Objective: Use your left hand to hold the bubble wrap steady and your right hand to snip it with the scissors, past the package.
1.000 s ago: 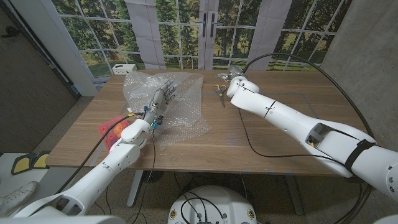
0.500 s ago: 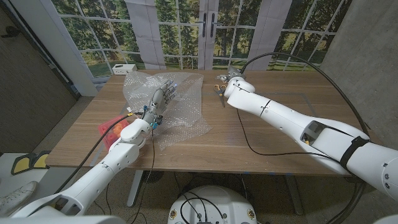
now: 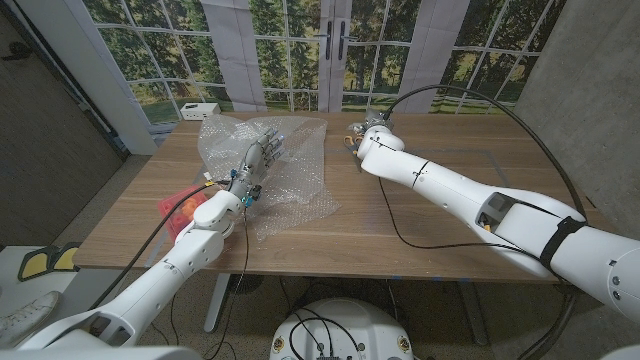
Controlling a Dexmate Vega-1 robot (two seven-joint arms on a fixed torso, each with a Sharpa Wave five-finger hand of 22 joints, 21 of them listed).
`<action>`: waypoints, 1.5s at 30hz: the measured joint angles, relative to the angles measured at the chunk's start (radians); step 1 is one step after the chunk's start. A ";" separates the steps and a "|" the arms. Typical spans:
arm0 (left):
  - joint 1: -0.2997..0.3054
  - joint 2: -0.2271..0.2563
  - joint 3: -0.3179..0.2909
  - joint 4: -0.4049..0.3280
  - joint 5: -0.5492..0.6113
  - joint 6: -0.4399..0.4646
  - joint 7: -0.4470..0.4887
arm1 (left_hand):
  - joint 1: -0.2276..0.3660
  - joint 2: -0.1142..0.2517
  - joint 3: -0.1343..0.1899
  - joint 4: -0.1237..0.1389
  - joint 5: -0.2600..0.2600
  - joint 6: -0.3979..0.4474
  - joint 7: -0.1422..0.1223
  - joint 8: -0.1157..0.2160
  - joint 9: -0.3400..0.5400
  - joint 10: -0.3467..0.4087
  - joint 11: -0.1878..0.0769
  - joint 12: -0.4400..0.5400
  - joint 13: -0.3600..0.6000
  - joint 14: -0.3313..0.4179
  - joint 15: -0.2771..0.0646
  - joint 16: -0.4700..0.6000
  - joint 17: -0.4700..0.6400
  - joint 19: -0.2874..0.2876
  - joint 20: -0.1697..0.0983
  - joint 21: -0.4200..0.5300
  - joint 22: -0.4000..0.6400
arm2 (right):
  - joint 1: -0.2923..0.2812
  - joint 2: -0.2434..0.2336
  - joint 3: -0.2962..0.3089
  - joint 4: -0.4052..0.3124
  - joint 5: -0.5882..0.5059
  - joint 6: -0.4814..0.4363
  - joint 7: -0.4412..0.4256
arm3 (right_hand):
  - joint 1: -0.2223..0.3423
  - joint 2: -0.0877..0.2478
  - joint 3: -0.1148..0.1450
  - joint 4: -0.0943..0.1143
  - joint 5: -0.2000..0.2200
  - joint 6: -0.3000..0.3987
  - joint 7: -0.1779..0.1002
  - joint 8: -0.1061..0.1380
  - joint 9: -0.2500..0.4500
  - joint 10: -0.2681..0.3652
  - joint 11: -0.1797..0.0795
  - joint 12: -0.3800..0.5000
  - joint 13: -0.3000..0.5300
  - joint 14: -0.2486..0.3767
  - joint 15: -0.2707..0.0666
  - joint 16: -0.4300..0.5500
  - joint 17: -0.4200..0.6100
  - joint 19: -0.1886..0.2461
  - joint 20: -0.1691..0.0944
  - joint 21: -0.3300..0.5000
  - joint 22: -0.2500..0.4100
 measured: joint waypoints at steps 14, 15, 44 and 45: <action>-0.005 -0.001 -0.001 0.010 -0.003 -0.002 -0.008 | 0.000 0.000 0.000 0.000 0.000 0.000 0.000 0.000 0.000 0.000 0.000 0.000 0.000 0.000 0.000 0.000 0.000 0.000 0.000 0.000 0.000 | 0.010 0.035 -0.010 0.071 -0.008 0.006 -0.014 | 0.004 -0.004 0.008 0.008 0.000 0.000 0.000 0.000 0.000 0.005 0.002 0.000 0.009 -0.011 -0.004 -0.012 -0.005 -0.025 0.004 -0.004 0.000; -0.005 -0.001 -0.001 0.011 -0.004 -0.002 -0.008 | 0.000 0.000 0.000 0.000 0.000 0.000 0.000 0.000 0.000 0.000 0.000 0.000 0.000 0.000 0.000 0.000 0.000 0.000 0.000 0.000 0.000 | 0.011 0.037 -0.010 0.076 -0.009 0.007 -0.015 | 0.004 -0.004 0.008 0.008 0.000 0.000 0.000 0.000 0.000 0.005 0.002 0.000 0.009 -0.011 -0.004 -0.012 -0.005 -0.027 0.005 -0.004 0.000; -0.006 -0.011 -0.002 0.024 -0.010 -0.010 -0.012 | 0.000 0.000 0.000 0.000 0.000 0.004 0.004 0.000 0.000 0.000 0.000 0.000 0.000 0.000 0.000 0.000 0.000 0.000 0.000 0.000 0.000 | 0.042 0.106 -0.049 0.212 -0.026 -0.007 -0.035 | -0.003 -0.010 0.020 0.020 0.000 -0.006 0.005 0.001 0.000 0.025 -0.010 0.010 0.028 -0.019 -0.020 -0.018 -0.009 -0.055 0.002 -0.004 -0.003; -0.005 -0.012 -0.002 0.024 -0.010 -0.010 -0.012 | 0.000 0.000 0.000 0.000 0.000 0.004 0.004 0.000 0.000 0.000 0.000 0.000 0.000 0.000 0.000 0.000 0.000 0.000 0.000 0.000 0.000 | 0.043 0.108 -0.051 0.215 -0.026 -0.009 -0.035 | -0.003 -0.010 0.020 0.020 0.000 -0.006 0.005 0.001 0.000 0.028 -0.007 0.010 0.028 -0.019 -0.019 -0.018 -0.009 -0.055 0.002 -0.004 -0.003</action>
